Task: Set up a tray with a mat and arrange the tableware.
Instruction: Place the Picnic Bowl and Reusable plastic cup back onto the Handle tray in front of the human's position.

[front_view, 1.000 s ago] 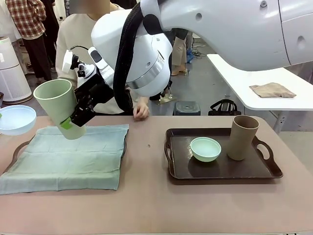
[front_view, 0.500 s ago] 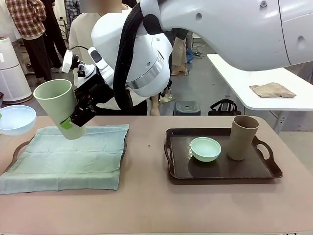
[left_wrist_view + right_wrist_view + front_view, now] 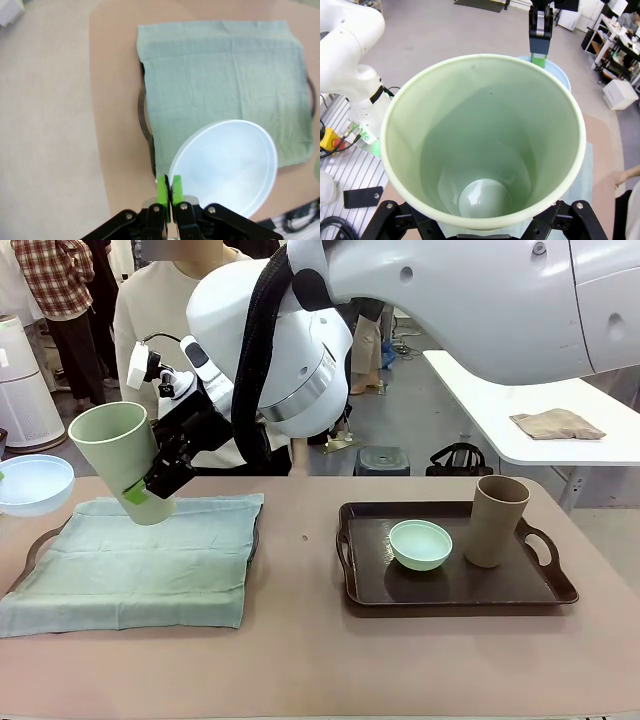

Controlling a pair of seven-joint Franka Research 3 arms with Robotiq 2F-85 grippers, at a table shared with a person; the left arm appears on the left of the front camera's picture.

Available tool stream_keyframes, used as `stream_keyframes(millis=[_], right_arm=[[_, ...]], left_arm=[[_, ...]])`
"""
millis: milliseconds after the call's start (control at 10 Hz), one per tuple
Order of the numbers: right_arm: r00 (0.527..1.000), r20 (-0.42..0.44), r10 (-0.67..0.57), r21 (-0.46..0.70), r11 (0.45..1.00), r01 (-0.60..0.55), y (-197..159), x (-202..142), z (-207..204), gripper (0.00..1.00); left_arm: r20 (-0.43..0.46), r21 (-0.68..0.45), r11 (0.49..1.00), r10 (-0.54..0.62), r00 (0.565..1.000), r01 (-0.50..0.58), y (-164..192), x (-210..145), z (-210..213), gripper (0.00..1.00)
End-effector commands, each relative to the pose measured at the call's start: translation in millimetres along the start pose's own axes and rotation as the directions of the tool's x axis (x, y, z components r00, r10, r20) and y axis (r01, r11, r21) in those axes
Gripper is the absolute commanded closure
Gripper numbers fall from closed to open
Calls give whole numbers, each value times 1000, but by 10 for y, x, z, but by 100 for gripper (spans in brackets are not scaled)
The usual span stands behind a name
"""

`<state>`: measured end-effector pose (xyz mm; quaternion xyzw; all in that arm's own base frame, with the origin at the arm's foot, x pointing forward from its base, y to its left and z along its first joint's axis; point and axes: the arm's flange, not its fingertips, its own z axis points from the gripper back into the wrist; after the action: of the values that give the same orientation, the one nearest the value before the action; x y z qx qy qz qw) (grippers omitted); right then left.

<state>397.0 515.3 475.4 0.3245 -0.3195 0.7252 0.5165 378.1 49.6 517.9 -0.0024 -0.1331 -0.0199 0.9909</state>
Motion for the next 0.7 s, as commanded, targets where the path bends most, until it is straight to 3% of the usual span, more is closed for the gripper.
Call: stream_keyframes(millis=[0, 200, 600], right_arm=[[995, 102, -11, 31, 999, 8, -156, -347, -94, 17], [988, 148, -43, 16, 999, 41, -323, -658, -231, 17], [985, 131, -108, 45, 994, 103, -425, -1094, -514, 17]], left_arm=[[-46, -45, 997, 57, 997, -59, 81, 119, -336, 96], [-79, -88, 993, 68, 995, -75, 122, 185, -575, 96], [-93, -108, 990, 78, 993, -88, 71, 290, -932, 96]])
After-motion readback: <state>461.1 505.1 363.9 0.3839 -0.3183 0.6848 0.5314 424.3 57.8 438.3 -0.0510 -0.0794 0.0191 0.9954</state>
